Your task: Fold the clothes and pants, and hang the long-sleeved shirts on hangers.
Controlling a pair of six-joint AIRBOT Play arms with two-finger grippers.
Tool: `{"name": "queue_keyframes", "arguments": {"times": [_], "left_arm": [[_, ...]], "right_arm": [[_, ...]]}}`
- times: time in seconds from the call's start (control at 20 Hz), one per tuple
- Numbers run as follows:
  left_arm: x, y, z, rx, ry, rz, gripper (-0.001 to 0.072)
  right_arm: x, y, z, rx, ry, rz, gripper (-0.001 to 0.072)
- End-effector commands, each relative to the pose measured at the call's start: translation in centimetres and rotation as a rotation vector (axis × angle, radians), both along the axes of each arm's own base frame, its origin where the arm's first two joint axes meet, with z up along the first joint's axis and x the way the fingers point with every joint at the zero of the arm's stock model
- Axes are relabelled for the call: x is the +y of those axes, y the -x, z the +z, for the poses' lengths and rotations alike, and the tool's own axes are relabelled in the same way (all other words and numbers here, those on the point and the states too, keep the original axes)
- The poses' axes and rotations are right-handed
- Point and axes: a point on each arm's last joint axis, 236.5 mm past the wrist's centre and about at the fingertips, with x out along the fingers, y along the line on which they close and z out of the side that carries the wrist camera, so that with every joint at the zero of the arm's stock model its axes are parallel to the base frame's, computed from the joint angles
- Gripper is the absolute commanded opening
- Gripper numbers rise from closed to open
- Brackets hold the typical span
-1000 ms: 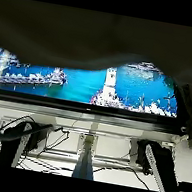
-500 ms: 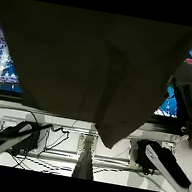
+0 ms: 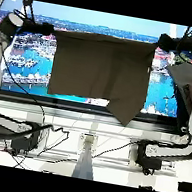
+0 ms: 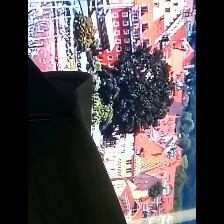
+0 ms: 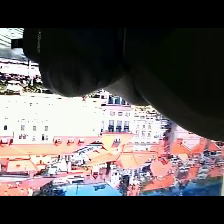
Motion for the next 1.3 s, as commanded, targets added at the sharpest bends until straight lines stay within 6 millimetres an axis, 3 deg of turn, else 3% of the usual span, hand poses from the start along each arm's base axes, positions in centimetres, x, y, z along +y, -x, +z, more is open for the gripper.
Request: {"name": "queue_keyframes", "arguments": {"times": [0.0,0.1,0.2,0.3,0.35,0.45,0.5,0.55,0.6,0.65,0.8,0.9,1.0,1.1,1.25], "left_arm": [[-0.5,0.7,-3.2,0.077,-0.022,-0.037,0.0015],[0.1,3.3,-4.4,0.181,-0.073,-0.103,0.0014],[0.3,7.3,-6.0,0.343,-0.093,-0.182,0.0014],[-0.3,11.3,-7.0,0.499,-0.079,-0.261,0.0014],[-0.7,12.5,-7.1,0.547,-0.065,-0.286,0.0015],[-1.1,13.1,-7.4,0.575,-0.059,-0.306,0.0016],[-1.1,12.9,-7.6,0.57,-0.058,-0.302,0.005],[-1.2,12.8,-7.6,0.566,-0.054,-0.298,0.0249],[-1.2,12.8,-7.6,0.566,-0.054,-0.299,0.0514],[-1.2,12.9,-7.4,0.568,-0.052,-0.3,0.0709],[-1.1,14.2,-5.4,0.594,-0.041,-0.302,0.0685],[-0.2,14.7,-2.7,0.564,-0.038,-0.269,0.0685],[0.9,14.9,1.2,0.482,-0.035,-0.237,0.0606],[1.9,15.2,4.8,0.391,-0.036,-0.198,0.0605],[3.5,16.1,8.6,0.301,-0.052,-0.146,0.0605]], "right_arm": [[-1.4,1.7,-4.6,0.142,0.09,0.038,0.0014],[-2.6,5.0,-6.1,0.279,0.172,0.092,0.0014],[-4.6,8.7,-7.4,0.439,0.266,0.132,0.0013],[-4.7,12.0,-7.7,0.573,0.27,0.169,0.0013],[-4.3,13.3,-7.6,0.624,0.251,0.187,0.0013],[-3.7,13.7,-7.5,0.64,0.226,0.197,0.0029],[-3.7,13.0,-7.6,0.613,0.228,0.185,0.0202],[-3.9,12.3,-7.6,0.586,0.234,0.176,0.057],[-4.0,11.9,-7.6,0.57,0.241,0.17,0.071],[-4.4,11.9,-7.6,0.567,0.256,0.167,0.0683],[-6.7,12.6,-6.8,0.581,0.347,0.145,0.0651],[-7.1,13.9,-5.9,0.583,0.324,0.128,0.0505],[-7.6,17.2,-5.4,0.61,0.311,0.108,0.0486],[-7.5,21.6,-5.7,0.651,0.288,0.092,0.048],[-4.2,28.9,-7.9,0.726,0.177,0.098,0.0479]]}}
